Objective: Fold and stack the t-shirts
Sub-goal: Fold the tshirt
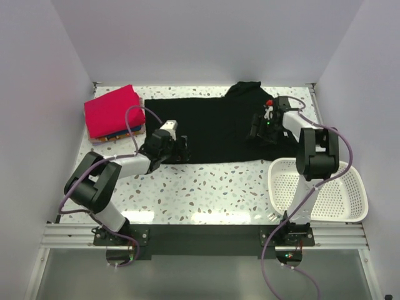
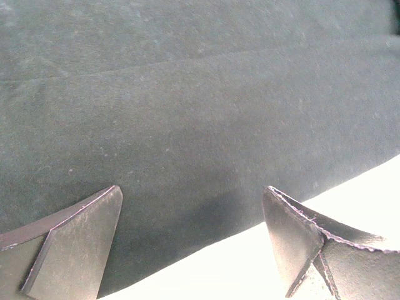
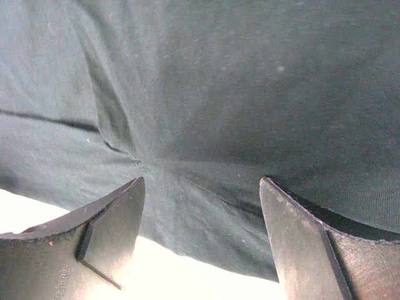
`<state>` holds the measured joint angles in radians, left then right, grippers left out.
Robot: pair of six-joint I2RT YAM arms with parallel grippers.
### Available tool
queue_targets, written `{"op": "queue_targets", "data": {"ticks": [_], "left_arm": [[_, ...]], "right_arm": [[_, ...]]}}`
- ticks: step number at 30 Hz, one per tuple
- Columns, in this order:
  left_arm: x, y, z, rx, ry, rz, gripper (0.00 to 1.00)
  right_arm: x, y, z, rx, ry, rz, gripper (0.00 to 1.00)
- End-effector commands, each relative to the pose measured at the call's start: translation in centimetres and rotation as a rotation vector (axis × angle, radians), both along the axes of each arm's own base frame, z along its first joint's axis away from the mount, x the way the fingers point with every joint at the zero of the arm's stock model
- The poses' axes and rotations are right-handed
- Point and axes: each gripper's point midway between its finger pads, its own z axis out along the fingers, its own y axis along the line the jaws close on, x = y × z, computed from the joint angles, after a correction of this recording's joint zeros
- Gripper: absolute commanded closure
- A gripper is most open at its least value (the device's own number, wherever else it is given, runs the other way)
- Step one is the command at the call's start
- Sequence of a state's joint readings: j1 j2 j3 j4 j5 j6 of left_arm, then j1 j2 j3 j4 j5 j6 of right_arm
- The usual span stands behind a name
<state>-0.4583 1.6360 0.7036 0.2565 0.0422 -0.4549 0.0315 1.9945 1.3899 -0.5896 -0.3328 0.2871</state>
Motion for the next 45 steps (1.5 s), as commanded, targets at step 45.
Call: {"op": "queue_targets", "data": {"ticks": [45], "left_arm": [[24.3,12.8,5.6,0.256,0.012,0.56,0.13]], "right_arm": [[4.8,-2.3,8.3,0.051,-0.174,-0.015,0.19]]}}
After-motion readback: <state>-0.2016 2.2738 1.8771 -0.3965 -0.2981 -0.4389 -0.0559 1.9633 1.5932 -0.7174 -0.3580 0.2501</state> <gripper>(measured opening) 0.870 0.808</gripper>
